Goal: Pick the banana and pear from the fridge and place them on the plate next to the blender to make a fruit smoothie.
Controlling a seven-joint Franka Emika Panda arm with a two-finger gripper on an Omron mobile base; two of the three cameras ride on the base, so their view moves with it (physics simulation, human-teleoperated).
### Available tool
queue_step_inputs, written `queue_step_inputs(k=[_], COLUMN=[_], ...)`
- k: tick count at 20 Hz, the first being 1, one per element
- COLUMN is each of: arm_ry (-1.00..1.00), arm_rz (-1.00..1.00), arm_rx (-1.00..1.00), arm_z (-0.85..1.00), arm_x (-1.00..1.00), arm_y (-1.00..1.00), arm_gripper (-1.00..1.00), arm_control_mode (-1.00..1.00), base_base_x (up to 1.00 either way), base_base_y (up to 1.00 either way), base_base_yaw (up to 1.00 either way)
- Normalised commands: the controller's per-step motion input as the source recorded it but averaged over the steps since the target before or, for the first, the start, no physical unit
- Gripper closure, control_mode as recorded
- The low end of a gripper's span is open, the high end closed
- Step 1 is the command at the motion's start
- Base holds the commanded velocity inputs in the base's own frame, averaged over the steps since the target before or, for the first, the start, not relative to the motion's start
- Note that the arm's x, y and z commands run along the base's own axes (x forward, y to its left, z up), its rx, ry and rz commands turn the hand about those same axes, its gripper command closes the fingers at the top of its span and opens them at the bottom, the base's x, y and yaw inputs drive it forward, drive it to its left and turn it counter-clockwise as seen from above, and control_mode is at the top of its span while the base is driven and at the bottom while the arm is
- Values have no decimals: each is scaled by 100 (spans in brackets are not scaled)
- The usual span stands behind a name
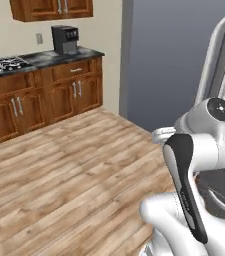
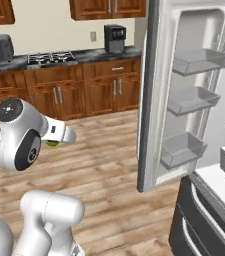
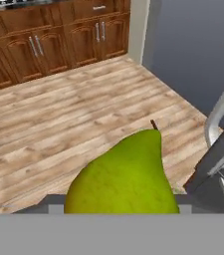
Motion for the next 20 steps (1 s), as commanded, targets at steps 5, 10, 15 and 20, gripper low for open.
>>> queue_step_inputs(k=[5,10,15,20], arm_ry=[0,0,0,0], arm_rz=[0,0,0,0], arm_rx=[0,0,0,0], arm_z=[0,0,0,0], arm_x=[0,0,0,0], arm_y=[0,0,0,0], arm_gripper=[100,100,100,100], arm_control_mode=[100,100,100,100], base_base_x=[5,97,100,100], base_base_y=[87,41,2,1], base_base_yaw=[81,35,9,16])
